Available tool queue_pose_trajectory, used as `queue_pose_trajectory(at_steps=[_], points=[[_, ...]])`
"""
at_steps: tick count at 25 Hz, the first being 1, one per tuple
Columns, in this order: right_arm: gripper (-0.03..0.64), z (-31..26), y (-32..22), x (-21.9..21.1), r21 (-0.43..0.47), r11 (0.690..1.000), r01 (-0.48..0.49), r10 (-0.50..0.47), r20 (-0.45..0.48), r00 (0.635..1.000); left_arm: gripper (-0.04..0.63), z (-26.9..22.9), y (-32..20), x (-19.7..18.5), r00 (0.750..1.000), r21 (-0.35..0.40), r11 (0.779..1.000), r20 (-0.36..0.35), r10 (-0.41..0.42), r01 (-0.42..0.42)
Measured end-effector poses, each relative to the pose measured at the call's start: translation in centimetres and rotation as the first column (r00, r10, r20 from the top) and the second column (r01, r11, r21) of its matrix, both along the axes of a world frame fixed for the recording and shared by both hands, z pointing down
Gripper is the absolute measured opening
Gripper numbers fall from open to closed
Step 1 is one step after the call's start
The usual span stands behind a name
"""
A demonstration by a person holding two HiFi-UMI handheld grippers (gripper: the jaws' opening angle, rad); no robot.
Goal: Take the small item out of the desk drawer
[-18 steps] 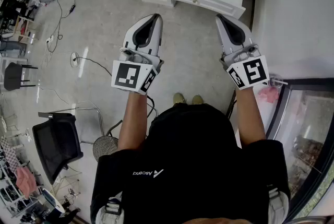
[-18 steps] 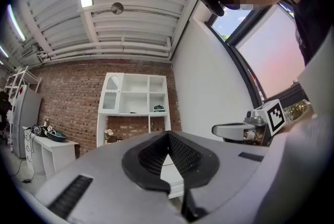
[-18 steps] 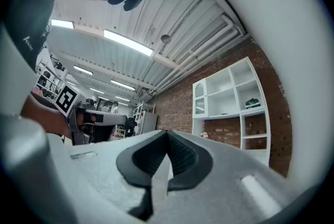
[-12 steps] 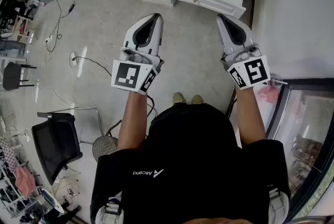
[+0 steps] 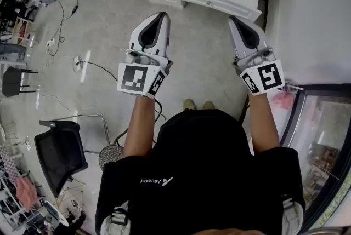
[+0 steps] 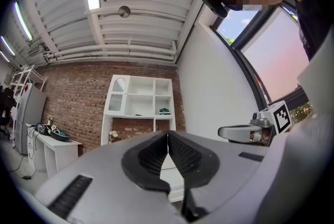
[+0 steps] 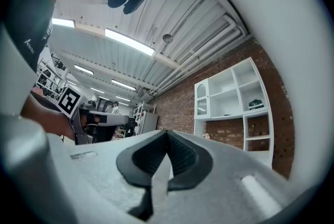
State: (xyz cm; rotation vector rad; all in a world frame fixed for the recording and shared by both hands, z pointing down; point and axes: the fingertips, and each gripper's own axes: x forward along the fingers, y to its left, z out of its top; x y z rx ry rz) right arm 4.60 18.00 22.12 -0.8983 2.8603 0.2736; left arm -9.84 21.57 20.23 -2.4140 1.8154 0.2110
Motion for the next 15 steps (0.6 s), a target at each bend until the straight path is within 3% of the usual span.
queue_pose_trajectory(at_steps=[15], points=[[0.0,0.6,-1.5,-3.7,0.0,0.999,-0.045,0.045,-0.021,0.999,0.127,2.1,-3.9,-4.4,0.999,-0.044,0.998,0.011,0.035,-0.035]])
